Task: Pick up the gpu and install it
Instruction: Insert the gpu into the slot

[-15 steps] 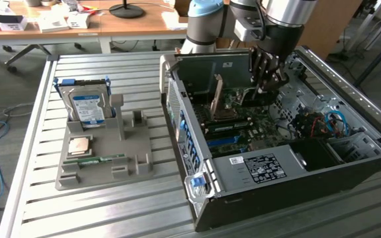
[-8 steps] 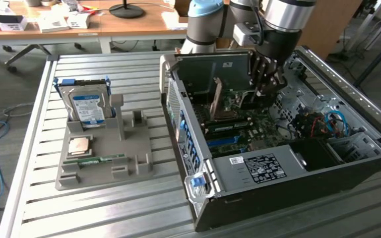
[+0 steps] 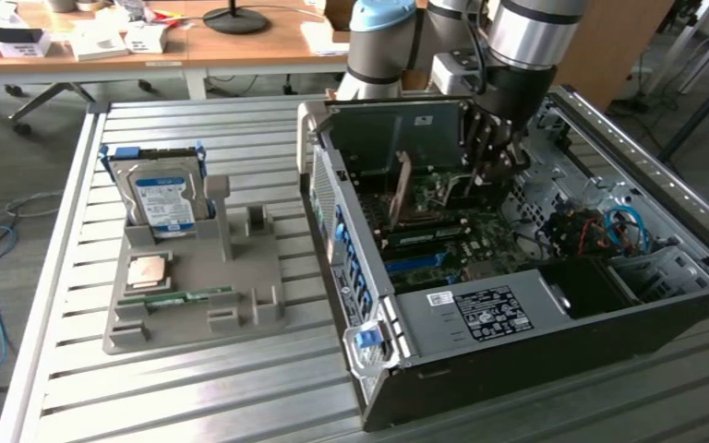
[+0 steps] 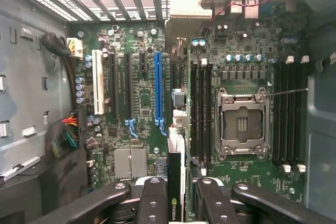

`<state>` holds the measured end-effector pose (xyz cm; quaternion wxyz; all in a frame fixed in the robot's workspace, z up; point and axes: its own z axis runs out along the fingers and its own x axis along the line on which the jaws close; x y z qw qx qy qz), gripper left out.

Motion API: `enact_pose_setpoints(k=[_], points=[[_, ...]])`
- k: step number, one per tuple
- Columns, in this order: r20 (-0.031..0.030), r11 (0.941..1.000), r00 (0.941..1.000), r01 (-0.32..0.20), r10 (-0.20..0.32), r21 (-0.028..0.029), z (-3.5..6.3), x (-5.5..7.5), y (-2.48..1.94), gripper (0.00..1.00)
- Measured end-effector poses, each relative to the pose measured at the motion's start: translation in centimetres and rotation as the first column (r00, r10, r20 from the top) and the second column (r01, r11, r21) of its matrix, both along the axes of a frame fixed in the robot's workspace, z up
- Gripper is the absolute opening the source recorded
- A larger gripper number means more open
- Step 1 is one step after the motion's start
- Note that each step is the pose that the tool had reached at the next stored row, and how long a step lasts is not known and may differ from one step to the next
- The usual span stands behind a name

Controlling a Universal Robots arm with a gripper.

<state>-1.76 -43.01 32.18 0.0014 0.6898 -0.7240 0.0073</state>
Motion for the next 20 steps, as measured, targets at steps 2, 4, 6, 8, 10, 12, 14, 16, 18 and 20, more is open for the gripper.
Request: enact_pose_setpoints(k=[2,4,6,8,10,12,14,16,18,20], points=[[0.0002,1.0,1.0,0.0,0.0,0.0,-0.25,0.0,0.0,0.26],[0.0003,1.0,1.0,0.0,0.0,0.0001,-0.47,0.0,0.0,0.26],[0.0002,1.0,1.0,0.0,0.0,-0.0003,-0.48,0.0,-0.01,0.26],[0.0002,1.0,1.0,0.0,0.0,0.0001,-0.49,0.0,-0.12,0.26],[0.0002,1.0,1.0,0.0,0.0,0.0,-0.49,0.0,-0.32,0.26],[0.0003,1.0,1.0,0.0,0.0,-0.0001,-0.49,0.0,-0.58,0.26],[0.0002,1.0,1.0,0.0,0.0,0.0,-0.49,0.0,-0.88,0.26],[0.0003,1.0,1.0,0.0,0.0,0.0,-0.49,0.0,-1.18,0.26],[0.0003,1.0,1.0,0.0,0.0,0.0001,-0.49,0.0,-1.46,0.26],[0.0003,1.0,1.0,0.0,0.0,0.0,-0.49,0.0,-1.71,0.26]])
